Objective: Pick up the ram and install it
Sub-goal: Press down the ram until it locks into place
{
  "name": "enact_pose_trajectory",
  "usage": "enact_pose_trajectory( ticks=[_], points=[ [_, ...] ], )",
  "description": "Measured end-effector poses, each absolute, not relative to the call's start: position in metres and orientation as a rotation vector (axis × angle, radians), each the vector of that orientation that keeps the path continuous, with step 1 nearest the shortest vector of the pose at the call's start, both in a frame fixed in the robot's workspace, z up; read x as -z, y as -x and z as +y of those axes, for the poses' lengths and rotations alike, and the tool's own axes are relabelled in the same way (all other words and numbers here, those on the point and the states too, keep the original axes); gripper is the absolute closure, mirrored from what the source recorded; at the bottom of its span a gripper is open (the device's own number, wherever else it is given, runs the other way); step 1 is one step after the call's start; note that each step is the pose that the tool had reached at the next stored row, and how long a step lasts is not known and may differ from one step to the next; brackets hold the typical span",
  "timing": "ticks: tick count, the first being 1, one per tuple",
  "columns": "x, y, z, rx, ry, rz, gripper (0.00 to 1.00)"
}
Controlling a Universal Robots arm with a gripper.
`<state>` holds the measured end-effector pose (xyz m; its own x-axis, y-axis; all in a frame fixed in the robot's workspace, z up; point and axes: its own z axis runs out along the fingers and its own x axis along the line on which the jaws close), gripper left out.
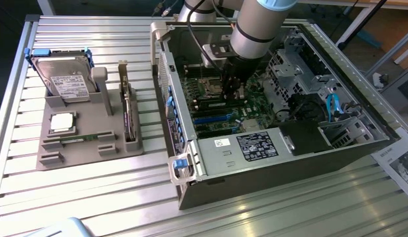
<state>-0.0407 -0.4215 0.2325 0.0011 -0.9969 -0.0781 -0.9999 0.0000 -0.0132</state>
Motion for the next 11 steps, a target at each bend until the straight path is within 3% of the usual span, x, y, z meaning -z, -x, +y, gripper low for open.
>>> enact_pose_trajectory(
  ticks=[11],
  points=[
    [-0.2307,0.0407,-0.4216,-0.071,2.176,2.175,0.90]
  ],
)
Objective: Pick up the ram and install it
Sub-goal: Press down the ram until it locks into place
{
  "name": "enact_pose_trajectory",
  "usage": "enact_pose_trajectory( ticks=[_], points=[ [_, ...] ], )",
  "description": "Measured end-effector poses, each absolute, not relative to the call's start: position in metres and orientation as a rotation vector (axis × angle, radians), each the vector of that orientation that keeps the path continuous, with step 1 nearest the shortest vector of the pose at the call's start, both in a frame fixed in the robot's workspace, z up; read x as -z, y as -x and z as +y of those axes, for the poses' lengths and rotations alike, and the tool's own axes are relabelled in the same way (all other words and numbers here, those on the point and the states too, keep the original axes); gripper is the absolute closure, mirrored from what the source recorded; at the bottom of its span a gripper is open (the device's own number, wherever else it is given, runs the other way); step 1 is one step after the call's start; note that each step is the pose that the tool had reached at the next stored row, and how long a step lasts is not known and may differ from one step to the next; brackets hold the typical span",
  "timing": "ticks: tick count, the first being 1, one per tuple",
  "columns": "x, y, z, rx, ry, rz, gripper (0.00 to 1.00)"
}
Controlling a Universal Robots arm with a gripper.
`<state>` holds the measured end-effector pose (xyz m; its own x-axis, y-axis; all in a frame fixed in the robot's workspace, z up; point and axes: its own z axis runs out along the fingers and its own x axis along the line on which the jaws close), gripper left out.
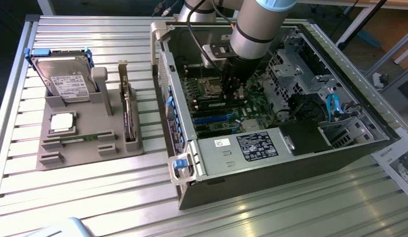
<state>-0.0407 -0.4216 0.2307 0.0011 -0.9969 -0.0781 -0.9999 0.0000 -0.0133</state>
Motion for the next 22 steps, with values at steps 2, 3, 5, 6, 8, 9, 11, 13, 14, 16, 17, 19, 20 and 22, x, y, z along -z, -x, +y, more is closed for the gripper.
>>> enact_pose_trajectory(
  ticks=[2,3,5,6,8,9,11,13,14,16,17,19,20,22],
  points=[
    [-0.230,0.041,-0.422,-0.071,2.176,2.175,0.90],
    [-0.230,0.041,-0.422,-0.071,2.176,2.175,0.90],
    [-0.231,0.041,-0.422,-0.071,2.175,2.174,0.90],
    [-0.232,0.041,-0.422,-0.072,2.175,2.174,0.90],
    [-0.234,0.041,-0.422,-0.073,2.175,2.174,0.90],
    [-0.236,0.041,-0.422,-0.072,2.176,2.175,0.90],
    [-0.239,0.041,-0.422,-0.073,2.176,2.175,0.90],
    [-0.243,0.041,-0.422,-0.074,2.177,2.176,0.90],
    [-0.244,0.041,-0.422,-0.074,2.177,2.176,0.90],
    [-0.248,0.041,-0.422,-0.075,2.177,2.177,0.90],
    [-0.248,0.041,-0.422,-0.075,2.177,2.176,0.90],
    [-0.248,0.041,-0.422,-0.075,2.177,2.176,0.90],
    [-0.248,0.041,-0.422,-0.075,2.177,2.176,0.90],
    [-0.248,0.047,-0.422,-0.075,2.177,2.176,0.90]
  ],
)
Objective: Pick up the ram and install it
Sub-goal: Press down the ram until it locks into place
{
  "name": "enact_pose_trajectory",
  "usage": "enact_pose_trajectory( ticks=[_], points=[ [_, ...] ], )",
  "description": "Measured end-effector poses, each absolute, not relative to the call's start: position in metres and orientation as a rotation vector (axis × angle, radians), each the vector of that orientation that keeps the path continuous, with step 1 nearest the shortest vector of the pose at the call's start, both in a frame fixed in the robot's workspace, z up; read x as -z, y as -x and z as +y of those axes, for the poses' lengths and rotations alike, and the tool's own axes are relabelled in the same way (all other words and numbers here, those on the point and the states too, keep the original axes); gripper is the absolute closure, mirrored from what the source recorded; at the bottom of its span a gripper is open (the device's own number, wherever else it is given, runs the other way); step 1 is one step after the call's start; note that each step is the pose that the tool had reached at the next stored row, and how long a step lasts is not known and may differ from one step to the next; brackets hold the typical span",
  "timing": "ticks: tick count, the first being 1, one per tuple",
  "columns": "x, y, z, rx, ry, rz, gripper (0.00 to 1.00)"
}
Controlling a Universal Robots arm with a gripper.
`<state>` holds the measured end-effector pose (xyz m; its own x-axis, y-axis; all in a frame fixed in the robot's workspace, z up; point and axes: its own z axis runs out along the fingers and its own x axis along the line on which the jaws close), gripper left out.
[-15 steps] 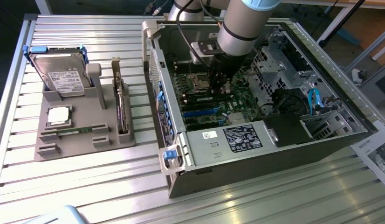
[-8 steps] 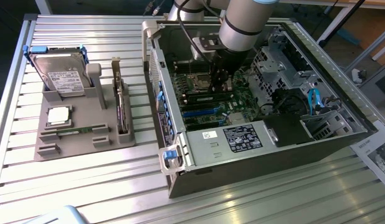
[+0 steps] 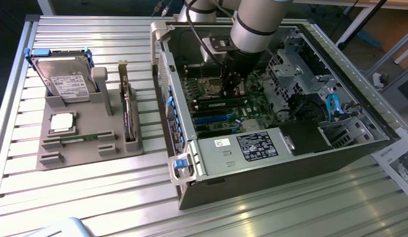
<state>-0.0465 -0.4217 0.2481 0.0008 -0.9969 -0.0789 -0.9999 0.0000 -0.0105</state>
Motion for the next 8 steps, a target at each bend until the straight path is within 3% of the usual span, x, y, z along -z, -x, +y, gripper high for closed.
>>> enact_pose_trajectory(
  ticks=[8],
  points=[
    [-0.248,0.076,-0.422,-0.068,2.167,2.167,0.90]
  ],
)
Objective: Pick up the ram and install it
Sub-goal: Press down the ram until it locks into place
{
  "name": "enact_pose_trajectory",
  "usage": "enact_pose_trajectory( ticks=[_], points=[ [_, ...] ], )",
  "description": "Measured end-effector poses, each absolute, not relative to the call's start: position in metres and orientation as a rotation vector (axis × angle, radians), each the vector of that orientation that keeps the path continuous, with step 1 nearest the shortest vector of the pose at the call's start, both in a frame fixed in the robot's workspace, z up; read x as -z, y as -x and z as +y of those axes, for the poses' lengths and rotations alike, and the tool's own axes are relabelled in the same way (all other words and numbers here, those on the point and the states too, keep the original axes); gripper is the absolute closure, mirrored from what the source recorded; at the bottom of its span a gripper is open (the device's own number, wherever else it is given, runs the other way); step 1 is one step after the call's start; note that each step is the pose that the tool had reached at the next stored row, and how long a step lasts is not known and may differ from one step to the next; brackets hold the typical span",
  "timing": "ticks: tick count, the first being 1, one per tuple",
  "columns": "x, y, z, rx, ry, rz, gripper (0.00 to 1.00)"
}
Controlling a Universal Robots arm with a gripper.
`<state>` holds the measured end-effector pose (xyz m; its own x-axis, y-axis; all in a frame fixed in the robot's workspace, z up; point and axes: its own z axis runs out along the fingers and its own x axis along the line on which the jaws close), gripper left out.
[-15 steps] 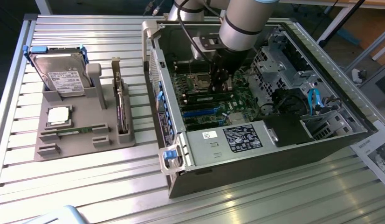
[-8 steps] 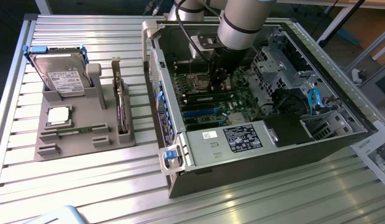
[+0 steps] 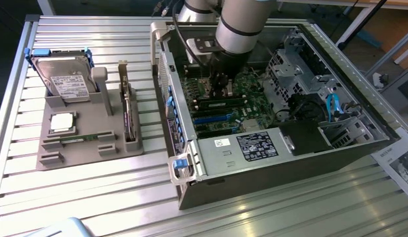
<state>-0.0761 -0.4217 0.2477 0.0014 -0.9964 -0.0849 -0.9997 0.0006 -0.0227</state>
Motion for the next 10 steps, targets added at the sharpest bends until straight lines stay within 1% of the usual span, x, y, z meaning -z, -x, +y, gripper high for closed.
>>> enact_pose_trajectory(
  ticks=[10],
  points=[
    [-0.246,0.099,-0.422,-0.064,2.166,2.165,0.90]
  ],
)
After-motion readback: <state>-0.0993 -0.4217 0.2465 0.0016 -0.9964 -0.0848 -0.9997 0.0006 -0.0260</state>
